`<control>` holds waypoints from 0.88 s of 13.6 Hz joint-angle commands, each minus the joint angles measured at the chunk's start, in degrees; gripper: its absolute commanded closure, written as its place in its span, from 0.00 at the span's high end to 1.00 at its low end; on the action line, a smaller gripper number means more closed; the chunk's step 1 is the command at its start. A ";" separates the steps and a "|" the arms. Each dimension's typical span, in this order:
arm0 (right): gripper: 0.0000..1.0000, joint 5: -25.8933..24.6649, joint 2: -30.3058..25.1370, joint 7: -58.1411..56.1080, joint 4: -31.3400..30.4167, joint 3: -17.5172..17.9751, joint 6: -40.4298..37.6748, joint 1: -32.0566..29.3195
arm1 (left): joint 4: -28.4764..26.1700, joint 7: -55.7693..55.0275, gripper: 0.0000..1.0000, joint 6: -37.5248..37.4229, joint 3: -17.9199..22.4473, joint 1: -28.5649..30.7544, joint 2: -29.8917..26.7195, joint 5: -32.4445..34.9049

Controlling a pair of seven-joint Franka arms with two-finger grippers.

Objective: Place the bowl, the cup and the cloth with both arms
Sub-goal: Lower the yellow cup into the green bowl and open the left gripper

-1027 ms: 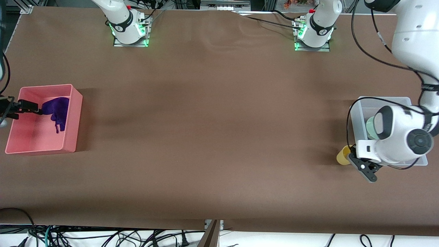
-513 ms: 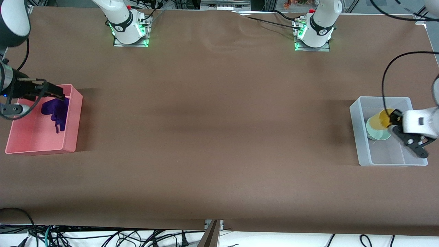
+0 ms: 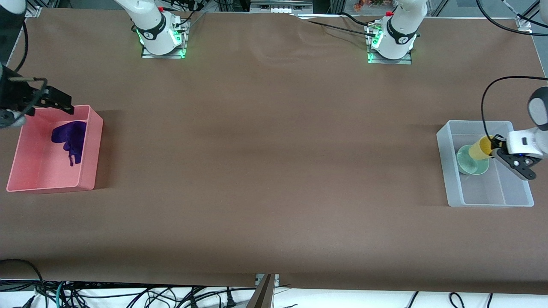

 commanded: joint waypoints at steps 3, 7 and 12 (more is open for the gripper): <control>1.00 1.83 -2.18 3.37 -0.66 -0.34 -4.63 -0.60 | -3.82 0.53 0.00 2.43 -0.62 1.09 0.09 1.28; 1.00 1.92 -1.13 3.12 -0.23 -0.17 -4.36 -0.60 | -2.06 1.31 1.00 1.91 -0.80 0.74 -1.40 1.28; 1.00 2.01 -0.34 2.86 0.48 -0.08 -4.28 -0.43 | 0.14 1.41 1.00 1.04 -1.06 0.65 -2.45 1.19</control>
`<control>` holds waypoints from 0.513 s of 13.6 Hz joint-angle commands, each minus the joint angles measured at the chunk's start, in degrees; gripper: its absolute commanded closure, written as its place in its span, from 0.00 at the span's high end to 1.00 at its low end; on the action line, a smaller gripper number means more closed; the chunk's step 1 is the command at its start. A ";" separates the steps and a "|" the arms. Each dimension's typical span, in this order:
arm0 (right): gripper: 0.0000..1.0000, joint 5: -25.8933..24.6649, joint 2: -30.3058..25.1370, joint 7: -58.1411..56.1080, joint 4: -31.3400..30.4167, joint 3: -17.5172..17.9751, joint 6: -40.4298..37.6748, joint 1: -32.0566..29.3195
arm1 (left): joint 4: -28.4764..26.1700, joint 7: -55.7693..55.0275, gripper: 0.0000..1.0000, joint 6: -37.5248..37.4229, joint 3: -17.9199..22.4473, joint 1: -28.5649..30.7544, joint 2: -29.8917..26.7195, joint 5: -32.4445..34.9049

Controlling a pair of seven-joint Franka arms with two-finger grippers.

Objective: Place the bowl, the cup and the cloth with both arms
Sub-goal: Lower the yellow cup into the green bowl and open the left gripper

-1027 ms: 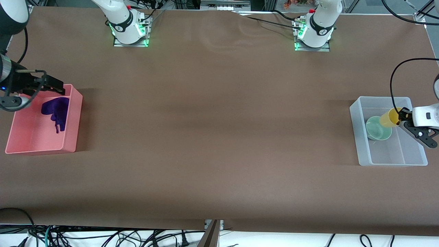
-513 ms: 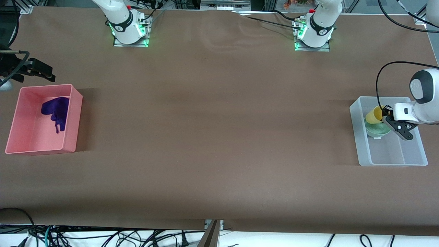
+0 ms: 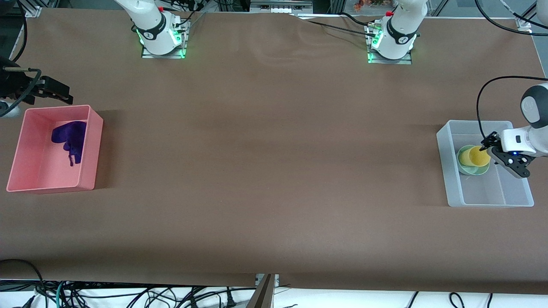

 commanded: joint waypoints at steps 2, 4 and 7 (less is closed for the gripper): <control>1.00 0.49 0.15 0.86 0.78 0.50 -0.31 -0.34 | 0.47 0.05 1.00 -3.75 -2.88 0.34 -4.29 0.58; 1.00 0.31 0.15 0.59 0.86 0.24 0.30 -0.34 | 3.87 -4.05 1.00 -10.84 -4.99 0.25 -6.41 0.13; 1.00 0.31 0.67 0.68 1.48 0.41 0.48 -0.34 | 13.97 -17.48 1.00 -27.80 -10.26 0.16 -6.59 -4.24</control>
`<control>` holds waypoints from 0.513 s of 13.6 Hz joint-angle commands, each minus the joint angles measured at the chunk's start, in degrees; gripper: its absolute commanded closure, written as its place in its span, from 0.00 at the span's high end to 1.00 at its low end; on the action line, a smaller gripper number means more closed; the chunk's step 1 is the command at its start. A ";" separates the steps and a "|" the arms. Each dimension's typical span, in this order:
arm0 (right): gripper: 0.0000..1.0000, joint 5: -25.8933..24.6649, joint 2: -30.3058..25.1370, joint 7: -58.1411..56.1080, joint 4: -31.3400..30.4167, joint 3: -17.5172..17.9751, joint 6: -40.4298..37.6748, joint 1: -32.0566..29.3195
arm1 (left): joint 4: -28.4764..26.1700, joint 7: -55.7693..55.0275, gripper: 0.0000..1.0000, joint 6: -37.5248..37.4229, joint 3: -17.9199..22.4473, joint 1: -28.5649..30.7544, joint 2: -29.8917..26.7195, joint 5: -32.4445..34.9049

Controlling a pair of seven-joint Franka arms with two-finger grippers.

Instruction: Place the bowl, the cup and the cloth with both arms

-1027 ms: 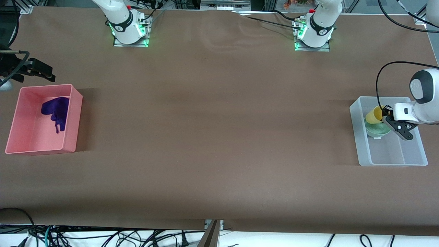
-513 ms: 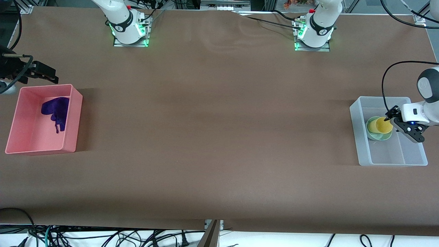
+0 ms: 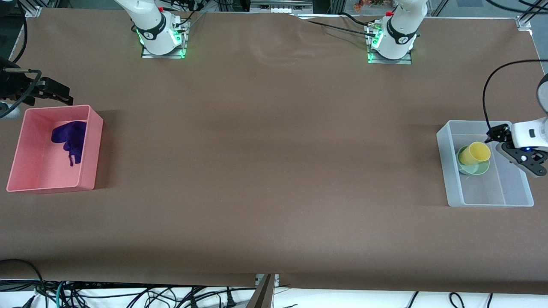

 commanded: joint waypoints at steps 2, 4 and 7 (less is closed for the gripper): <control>1.00 0.31 0.92 0.68 1.78 0.39 -0.32 -0.33 | 8.81 -19.27 1.00 -15.88 -6.83 0.24 -0.72 -3.64; 1.00 0.31 0.92 0.68 1.78 0.39 -0.32 -0.33 | 12.67 -30.18 1.00 -20.73 -11.57 0.24 -1.51 -3.72; 1.00 0.31 0.92 0.59 1.78 0.39 -0.41 -0.33 | 17.34 -36.11 1.00 -25.32 -14.85 0.15 -2.12 -5.90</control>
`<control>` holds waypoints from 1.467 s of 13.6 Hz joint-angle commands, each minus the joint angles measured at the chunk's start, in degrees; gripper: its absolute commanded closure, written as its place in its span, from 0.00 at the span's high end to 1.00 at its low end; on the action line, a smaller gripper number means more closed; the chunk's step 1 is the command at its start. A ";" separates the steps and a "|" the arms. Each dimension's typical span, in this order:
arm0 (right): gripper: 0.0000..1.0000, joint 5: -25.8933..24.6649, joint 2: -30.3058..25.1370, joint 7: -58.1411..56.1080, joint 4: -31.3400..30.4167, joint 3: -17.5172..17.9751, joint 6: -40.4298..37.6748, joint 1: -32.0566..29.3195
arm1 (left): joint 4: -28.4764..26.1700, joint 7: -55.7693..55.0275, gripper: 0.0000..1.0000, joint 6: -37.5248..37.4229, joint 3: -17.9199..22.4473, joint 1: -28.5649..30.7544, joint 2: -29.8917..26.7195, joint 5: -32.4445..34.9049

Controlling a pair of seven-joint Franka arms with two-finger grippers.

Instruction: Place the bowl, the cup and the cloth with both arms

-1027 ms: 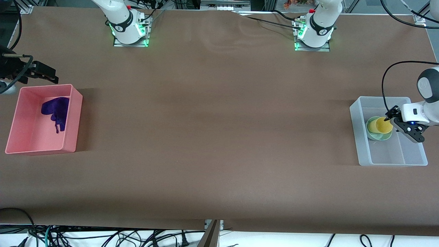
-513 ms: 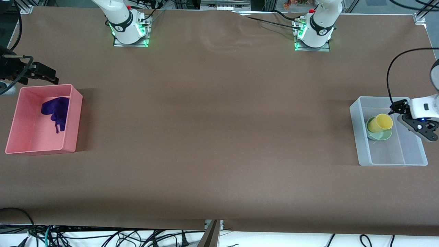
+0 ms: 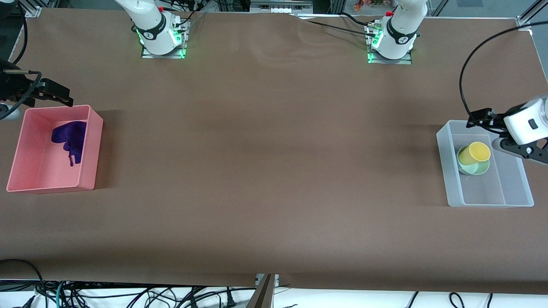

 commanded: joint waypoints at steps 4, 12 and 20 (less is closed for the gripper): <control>1.00 0.31 0.44 0.59 1.36 0.38 -0.56 -0.34 | -1.78 -9.05 1.00 -2.23 21.72 -21.97 -11.19 -7.43; 1.00 0.31 0.44 0.68 1.36 0.47 -0.38 -0.25 | -19.64 -15.31 1.00 11.75 26.44 -28.45 -20.71 -9.11; 1.00 0.31 0.44 0.59 1.36 0.47 -0.20 -0.25 | -16.56 -15.40 1.00 11.93 31.10 -32.14 -18.15 -9.28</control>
